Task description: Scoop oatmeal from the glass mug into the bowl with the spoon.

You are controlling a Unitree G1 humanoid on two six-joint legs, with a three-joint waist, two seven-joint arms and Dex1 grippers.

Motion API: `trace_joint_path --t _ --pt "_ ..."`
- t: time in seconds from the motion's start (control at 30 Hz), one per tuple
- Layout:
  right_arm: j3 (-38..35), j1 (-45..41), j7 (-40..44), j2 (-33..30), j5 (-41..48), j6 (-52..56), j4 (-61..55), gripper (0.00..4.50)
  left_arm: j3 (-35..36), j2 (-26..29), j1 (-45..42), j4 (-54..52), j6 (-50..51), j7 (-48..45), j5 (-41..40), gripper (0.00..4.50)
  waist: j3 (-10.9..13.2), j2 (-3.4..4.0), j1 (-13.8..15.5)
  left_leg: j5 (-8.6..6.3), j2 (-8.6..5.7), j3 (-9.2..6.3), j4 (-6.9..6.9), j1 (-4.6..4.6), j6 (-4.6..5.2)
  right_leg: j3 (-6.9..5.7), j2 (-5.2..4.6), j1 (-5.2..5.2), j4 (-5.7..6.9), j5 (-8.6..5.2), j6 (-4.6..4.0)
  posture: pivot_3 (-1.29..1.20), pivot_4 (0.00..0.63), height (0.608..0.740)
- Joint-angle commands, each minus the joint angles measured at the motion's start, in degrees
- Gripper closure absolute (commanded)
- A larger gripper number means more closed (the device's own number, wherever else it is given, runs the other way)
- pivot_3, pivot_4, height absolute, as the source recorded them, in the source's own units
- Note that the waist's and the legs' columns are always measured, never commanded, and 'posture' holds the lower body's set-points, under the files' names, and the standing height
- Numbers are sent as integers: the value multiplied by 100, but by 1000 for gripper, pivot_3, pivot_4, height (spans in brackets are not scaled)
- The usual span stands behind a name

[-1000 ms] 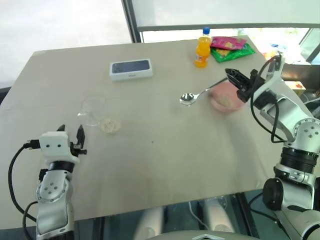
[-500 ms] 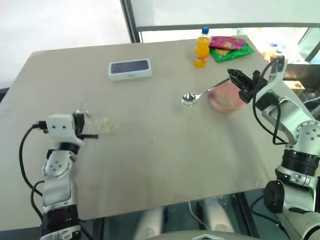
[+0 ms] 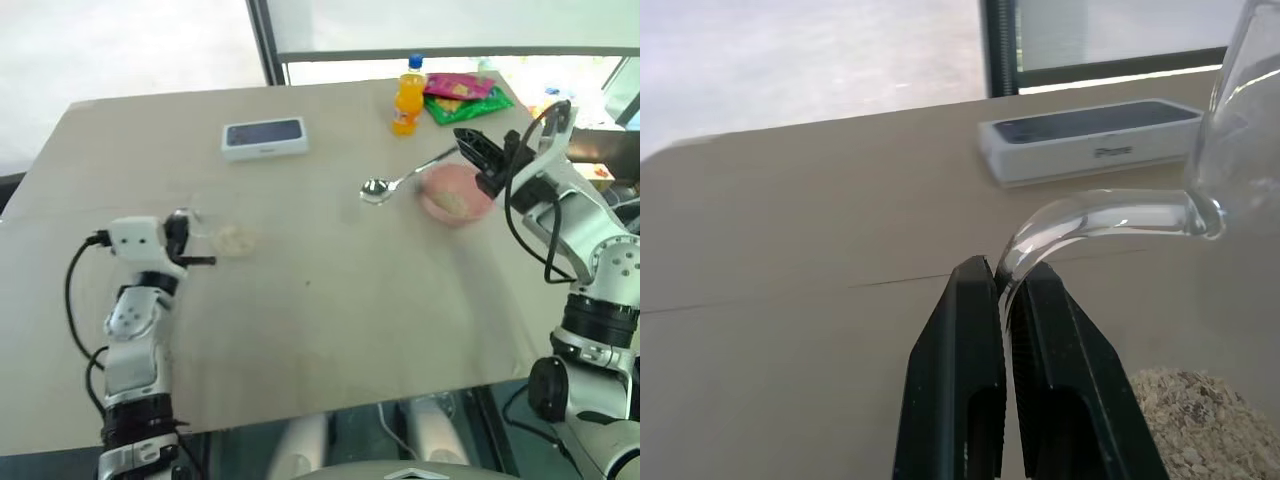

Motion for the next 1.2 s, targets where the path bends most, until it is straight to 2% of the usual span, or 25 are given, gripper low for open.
trace_joint_path --t 0.03,0.27,0.63,0.87,1.0,1.2 --pt "300 -504 376 -119 -314 -122 -272 4500 -243 99 -571 -253 310 -262 -192 4453 0 -1 -26 0 -1 -2 4 -8 -1 -2 2 -7 0 0 0 0 150 740" --pt "588 -1280 831 -207 -1107 -327 17 4500 -1063 148 -1689 290 543 -930 28 4453 0 0 -58 15 -2 -5 27 -55 -27 -5 5 -40 -6 0 0 0 150 740" --pt "1062 -1233 1618 -346 -2193 -264 -148 4500 -1647 -199 -2659 1744 115 -1612 300 4453 2 -1 -53 12 -3 -4 30 -60 -20 -3 5 -47 0 0 0 0 150 740" --pt "788 -1351 1750 -381 -2377 -259 -190 4500 -1740 -378 -3185 2687 -145 -1758 547 4453 2 -3 -52 13 -6 -7 35 -67 -23 -6 3 -49 -1 1 1 0 150 740" --pt "620 -1440 1617 -268 -2226 -198 -262 4500 -1739 -364 -3204 2865 -196 -1813 617 4453 2 -2 -66 16 -5 -3 33 -67 -27 -1 3 -55 3 1 1 0 150 740" --pt "766 -1221 1512 -68 -2131 12 -753 4500 -1721 -357 -3100 2878 -180 -1793 653 4453 2 -3 -55 15 -4 -6 37 -67 -25 -1 2 -56 9 1 1 0 150 740"
